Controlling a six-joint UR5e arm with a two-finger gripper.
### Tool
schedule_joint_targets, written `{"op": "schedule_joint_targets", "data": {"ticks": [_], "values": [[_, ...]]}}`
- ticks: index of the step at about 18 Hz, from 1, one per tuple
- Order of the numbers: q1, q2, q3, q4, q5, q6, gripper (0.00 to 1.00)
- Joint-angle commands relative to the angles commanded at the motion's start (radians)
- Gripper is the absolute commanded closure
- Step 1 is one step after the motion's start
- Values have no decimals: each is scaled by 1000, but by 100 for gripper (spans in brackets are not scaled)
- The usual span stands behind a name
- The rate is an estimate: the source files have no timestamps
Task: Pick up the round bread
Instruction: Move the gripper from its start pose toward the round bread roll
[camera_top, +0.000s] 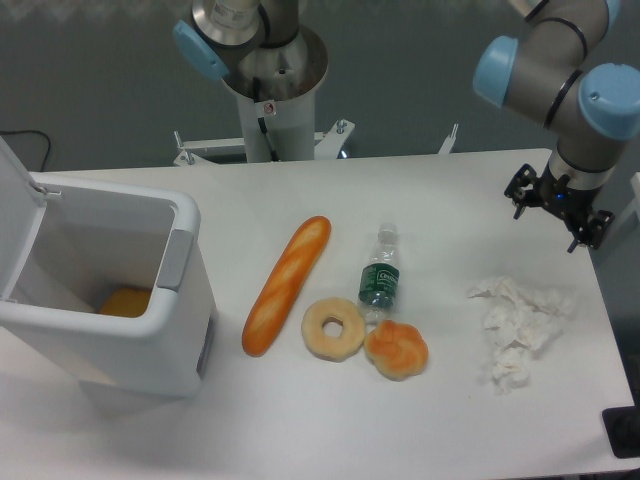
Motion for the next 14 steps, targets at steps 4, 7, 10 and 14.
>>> {"op": "schedule_joint_targets", "data": {"ticks": [4,7,10,14], "values": [[3,-2,-6,14,0,-24,0],[5,-5,-29,56,0,-98,0],[14,-3,-72,135,2,-109,0],[0,-11,-77,135,2,-332,0]]}}
